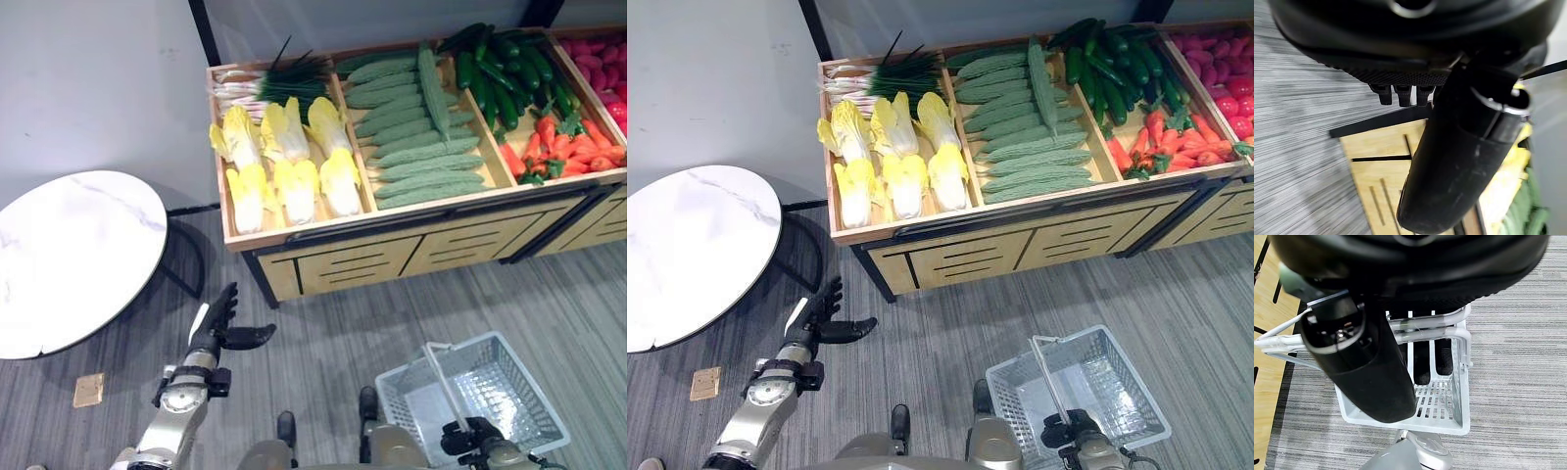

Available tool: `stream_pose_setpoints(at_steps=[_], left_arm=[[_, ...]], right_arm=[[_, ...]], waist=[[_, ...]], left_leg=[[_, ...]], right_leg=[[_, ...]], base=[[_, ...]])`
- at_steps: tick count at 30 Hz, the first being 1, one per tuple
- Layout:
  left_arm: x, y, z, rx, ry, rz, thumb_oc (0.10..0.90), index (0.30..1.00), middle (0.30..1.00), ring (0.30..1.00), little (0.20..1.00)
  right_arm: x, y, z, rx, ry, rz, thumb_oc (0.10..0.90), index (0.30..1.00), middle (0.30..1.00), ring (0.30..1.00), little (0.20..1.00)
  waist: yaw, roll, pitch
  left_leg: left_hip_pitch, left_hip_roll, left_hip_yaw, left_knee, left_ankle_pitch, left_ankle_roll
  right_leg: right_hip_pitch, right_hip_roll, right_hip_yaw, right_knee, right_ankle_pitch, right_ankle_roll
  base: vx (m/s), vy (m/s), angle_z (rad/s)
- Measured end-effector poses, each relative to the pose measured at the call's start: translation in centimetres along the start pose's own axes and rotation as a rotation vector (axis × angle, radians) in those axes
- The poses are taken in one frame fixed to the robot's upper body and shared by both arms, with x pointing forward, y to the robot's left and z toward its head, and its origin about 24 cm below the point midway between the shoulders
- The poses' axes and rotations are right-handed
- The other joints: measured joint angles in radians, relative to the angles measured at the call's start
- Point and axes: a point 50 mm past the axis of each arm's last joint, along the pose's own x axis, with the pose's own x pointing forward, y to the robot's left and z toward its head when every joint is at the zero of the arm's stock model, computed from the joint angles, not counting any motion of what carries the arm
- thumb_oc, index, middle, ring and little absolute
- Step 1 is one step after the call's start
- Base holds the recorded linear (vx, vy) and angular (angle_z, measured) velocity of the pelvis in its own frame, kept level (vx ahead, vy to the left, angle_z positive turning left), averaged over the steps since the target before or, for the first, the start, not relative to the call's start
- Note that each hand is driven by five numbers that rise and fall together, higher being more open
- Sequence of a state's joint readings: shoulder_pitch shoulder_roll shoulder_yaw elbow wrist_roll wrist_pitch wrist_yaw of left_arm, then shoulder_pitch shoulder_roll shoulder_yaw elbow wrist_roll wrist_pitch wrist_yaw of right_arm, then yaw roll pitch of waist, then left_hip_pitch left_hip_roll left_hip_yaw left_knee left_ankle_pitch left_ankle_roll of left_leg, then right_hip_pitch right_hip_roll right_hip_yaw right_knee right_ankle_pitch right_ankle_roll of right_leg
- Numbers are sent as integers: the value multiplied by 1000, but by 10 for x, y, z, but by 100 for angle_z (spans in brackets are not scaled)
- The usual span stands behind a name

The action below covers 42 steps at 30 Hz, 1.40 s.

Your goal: Get the vegetables into the basket

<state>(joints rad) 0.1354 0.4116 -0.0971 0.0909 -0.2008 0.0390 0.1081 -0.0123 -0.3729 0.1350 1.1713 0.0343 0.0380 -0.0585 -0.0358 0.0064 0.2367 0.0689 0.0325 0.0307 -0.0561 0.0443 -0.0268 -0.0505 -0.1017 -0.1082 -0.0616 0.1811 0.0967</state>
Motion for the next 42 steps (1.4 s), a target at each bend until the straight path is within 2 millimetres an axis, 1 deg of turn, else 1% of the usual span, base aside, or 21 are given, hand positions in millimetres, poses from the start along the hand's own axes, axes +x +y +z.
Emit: stream_pose_setpoints(at_steps=[4,5,7,8,10,11,13,14,16,18,21,22,23,26,29,31,32,36,38,40,42], left_arm=[[4,36,43,228,-163,80,900,1000,1000,1000,1000],[8,54,62,361,-223,131,900,1000,1000,1000,1000],[12,67,79,461,-276,195,900,1000,1000,1000,1000],[15,80,99,577,-334,253,900,1000,1000,1000,1000],[16,88,113,659,-373,292,900,1000,1000,1000,1000],[16,95,125,738,-408,323,900,1000,1000,1000,1000],[16,97,131,782,-428,344,900,1000,1000,1000,1000],[15,101,136,853,-439,354,900,1000,1000,1000,1000],[21,106,140,979,-429,355,900,1000,1000,1000,1000],[26,108,142,1039,-415,357,900,1000,1000,1000,1000],[35,116,147,1243,-376,324,900,1000,1000,1000,1000],[42,118,150,1352,-356,310,900,1000,1000,1000,1000],[44,118,152,1377,-353,309,900,1000,1000,1000,1000],[51,112,157,1472,-359,274,900,1000,1000,1000,1000],[62,105,155,1564,-338,207,900,1000,1000,1000,1000],[69,95,154,1656,-347,147,900,1000,1000,1000,1000],[73,91,155,1703,-346,122,900,1000,1000,1000,1000],[81,84,153,1749,-323,80,900,1000,1000,1000,1000],[87,79,151,1752,-315,67,900,1000,1000,1000,1000],[95,75,145,1772,-277,58,900,1000,1000,1000,1000],[99,74,139,1770,-250,51,900,1000,1000,1000,1000]], right_arm=[[0,0,-1,-9,2,3,400,300,300,300,300],[0,0,-2,-19,4,2,400,300,300,300,300],[0,-1,-3,-22,6,2,400,300,300,300,300],[0,-2,-2,-25,6,-2,400,300,300,300,300],[0,-2,-2,-33,7,-3,400,300,300,300,300],[0,-2,-1,-38,5,-7,400,300,300,300,300],[0,-2,-5,-40,14,-10,400,300,300,300,300],[0,-2,-5,-43,9,-10,400,300,300,300,300],[-1,-3,-8,-48,17,-17,400,300,300,300,300],[-1,-4,-11,-52,24,-23,400,300,300,300,300],[-1,-4,-11,-53,20,-26,400,300,300,300,300],[-2,-5,-14,-54,24,-33,400,300,300,300,300],[-2,-6,-13,-54,24,-36,400,300,300,300,300],[-2,-6,-16,-55,32,-40,400,300,300,300,300],[-2,-7,-15,-52,27,-42,400,300,300,300,300],[-2,-7,-15,-49,28,-43,400,300,300,300,300],[-2,-7,-15,-58,31,-45,400,300,300,300,300],[-1,-7,-13,-64,28,-49,400,300,300,300,300],[-2,-8,-18,-66,41,-56,400,300,300,300,300],[-1,-15,-13,-69,36,-84,400,300,300,300,300],[0,-20,-10,-71,35,-96,400,300,300,300,300]], waist=[[-2,-1,-1],[-4,-1,-2],[-6,0,-5],[-5,1,-7],[-10,3,-10],[-17,4,-17],[-26,8,-27],[-34,10,-33],[-42,18,-46],[-57,25,-56],[-68,31,-65],[-84,37,-70],[-88,39,-71],[-94,45,-79],[-115,53,-84],[-144,59,-85],[-145,60,-84],[-170,71,-82],[-177,79,-81],[-181,104,-80],[-186,119,-74]], left_leg=[[10,0,12,-11,2,-2],[20,2,16,-15,0,-3],[31,2,26,-21,-1,-3],[36,2,39,-26,-1,-4],[49,2,51,-32,-1,-4],[50,2,60,-32,-3,-4],[57,2,66,-32,-5,-4],[60,2,73,-32,-6,-5],[65,2,90,-32,-11,-5],[73,1,100,-34,-15,-7],[74,1,116,-36,-17,-8],[74,1,119,-38,-19,-9],[73,1,120,-38,-20,-9],[66,0,138,-38,-20,-9],[60,0,157,-38,-20,-9],[44,0,162,-38,-21,-10],[37,0,162,-38,-18,-11],[13,1,172,-37,-15,-12],[8,1,172,-36,-15,-12],[-22,-4,179,-38,-14,-11],[-32,-4,180,-37,-13,-10]], right_leg=[[10,4,15,-25,16,0],[19,7,19,-25,15,0],[19,9,28,-25,15,0],[20,10,41,-25,17,1],[20,12,51,-25,18,0],[19,13,60,-25,18,1],[20,14,65,-25,18,1],[20,16,74,-25,23,-6],[19,18,87,-25,23,-6],[19,19,97,-25,23,-6],[13,22,114,-25,23,0],[11,22,118,-25,22,1],[10,22,120,-25,22,1],[-7,26,137,-25,26,-2],[-22,28,153,-25,28,-4],[-40,29,157,-25,30,-7],[-47,29,157,-25,32,-8],[-78,33,164,-24,48,-7],[-84,34,166,-25,48,-9],[-117,30,172,-25,47,-4],[-128,30,173,-25,51,-1]], base=[[19,-4,-11],[27,-1,-13],[27,1,-17],[28,9,-23],[30,6,-22],[35,2,-16],[37,6,-14],[36,9,-16],[34,8,-21],[22,5,-17],[11,3,-17],[5,3,-10],[4,3,-6],[7,6,-16],[9,-1,-21],[15,1,-7],[13,2,-4],[13,4,-8],[0,0,0],[7,15,-8],[10,7,-3]])
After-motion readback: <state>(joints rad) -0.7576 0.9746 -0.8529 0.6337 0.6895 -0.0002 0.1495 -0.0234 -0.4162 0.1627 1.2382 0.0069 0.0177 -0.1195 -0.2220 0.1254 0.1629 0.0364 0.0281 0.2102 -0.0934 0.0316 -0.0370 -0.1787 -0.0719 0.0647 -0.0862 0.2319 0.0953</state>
